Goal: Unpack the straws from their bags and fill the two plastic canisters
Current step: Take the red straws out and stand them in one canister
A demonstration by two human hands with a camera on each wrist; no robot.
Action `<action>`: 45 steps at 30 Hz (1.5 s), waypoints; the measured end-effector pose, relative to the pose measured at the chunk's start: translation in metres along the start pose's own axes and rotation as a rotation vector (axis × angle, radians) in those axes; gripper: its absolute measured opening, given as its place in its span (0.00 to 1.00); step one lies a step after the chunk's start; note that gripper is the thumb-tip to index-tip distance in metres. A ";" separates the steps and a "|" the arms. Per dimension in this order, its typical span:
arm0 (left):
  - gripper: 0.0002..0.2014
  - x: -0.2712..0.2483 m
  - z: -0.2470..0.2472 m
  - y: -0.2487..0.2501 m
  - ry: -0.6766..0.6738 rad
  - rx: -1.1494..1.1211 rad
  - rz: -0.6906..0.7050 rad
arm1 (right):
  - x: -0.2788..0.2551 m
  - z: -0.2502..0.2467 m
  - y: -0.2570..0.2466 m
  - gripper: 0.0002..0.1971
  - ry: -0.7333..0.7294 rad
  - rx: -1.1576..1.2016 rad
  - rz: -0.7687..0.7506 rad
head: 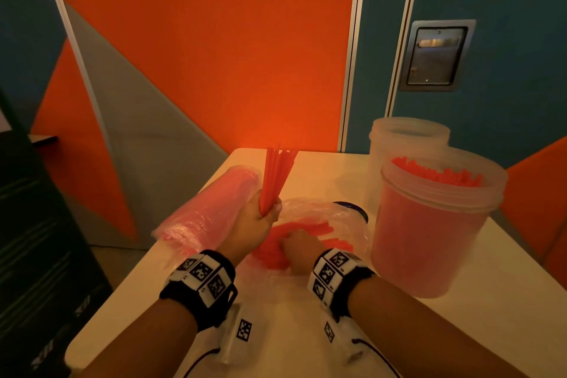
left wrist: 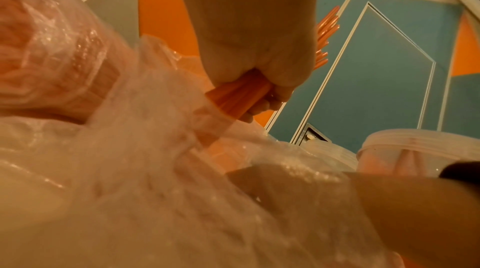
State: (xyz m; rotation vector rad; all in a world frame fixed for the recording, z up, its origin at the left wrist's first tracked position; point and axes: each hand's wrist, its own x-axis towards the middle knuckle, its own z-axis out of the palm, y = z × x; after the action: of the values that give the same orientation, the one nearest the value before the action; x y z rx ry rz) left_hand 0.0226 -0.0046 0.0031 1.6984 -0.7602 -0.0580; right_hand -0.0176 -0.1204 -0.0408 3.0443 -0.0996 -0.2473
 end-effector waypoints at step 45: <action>0.07 0.008 0.064 0.066 0.151 -0.218 0.166 | -0.074 -0.110 0.030 0.04 0.897 1.899 0.010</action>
State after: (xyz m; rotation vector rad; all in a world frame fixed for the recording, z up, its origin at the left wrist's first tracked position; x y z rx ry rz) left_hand -0.0282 -0.0681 0.0460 1.4114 -0.7502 0.0984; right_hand -0.0742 -0.1359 0.0818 4.0565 -0.4923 2.5731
